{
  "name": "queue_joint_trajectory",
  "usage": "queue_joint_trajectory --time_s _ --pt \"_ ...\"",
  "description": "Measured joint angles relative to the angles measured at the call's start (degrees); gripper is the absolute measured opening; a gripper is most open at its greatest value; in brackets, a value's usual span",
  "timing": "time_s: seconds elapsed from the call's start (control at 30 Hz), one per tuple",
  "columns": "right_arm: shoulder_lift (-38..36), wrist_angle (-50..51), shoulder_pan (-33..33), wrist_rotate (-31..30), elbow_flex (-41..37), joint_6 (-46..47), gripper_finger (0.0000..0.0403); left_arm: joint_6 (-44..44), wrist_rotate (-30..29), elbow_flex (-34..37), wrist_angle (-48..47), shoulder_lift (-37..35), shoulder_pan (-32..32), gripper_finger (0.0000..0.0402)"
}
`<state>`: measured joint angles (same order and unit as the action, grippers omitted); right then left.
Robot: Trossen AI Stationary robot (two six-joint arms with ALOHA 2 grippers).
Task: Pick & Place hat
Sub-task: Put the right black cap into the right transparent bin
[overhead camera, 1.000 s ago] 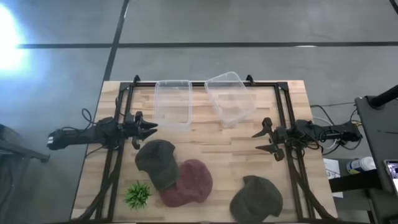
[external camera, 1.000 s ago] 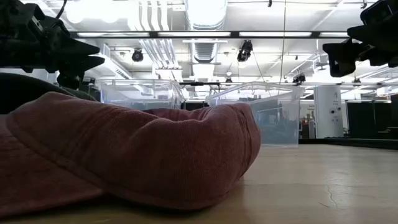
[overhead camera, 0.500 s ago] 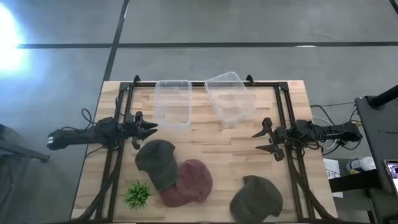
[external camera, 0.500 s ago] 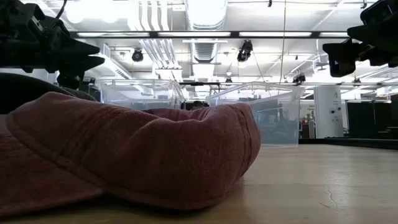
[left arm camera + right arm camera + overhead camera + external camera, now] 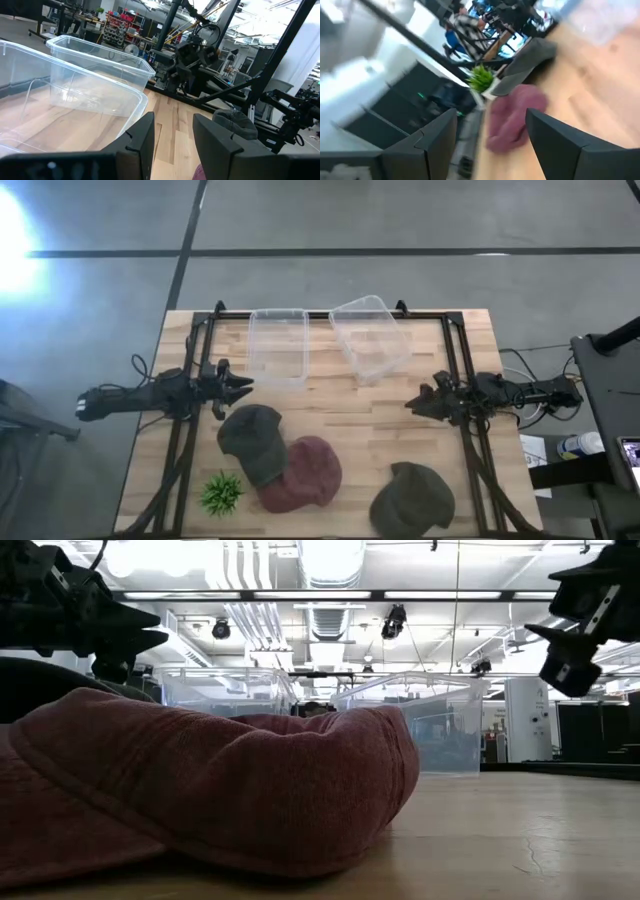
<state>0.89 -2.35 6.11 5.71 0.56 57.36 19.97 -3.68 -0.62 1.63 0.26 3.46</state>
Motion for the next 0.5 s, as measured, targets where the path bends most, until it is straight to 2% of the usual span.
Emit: queue_joint_trajectory --time_s 0.1,0.27,0.5 --pt "0.0 -0.1 0.0 -1.4 0.0 7.2 0.0233 0.0 0.0 0.0 0.0 0.0 0.0 0.0128" --pt "1.2 -4.5 0.0 0.7 0.0 20.3 0.0233 0.0 0.0 0.0 0.0 0.0 0.0 0.0128" --pt "11.5 -5.5 2.5 0.2 0.0 34.3 0.0233 0.0 0.0 0.0 0.0 0.0 0.0 0.0128"
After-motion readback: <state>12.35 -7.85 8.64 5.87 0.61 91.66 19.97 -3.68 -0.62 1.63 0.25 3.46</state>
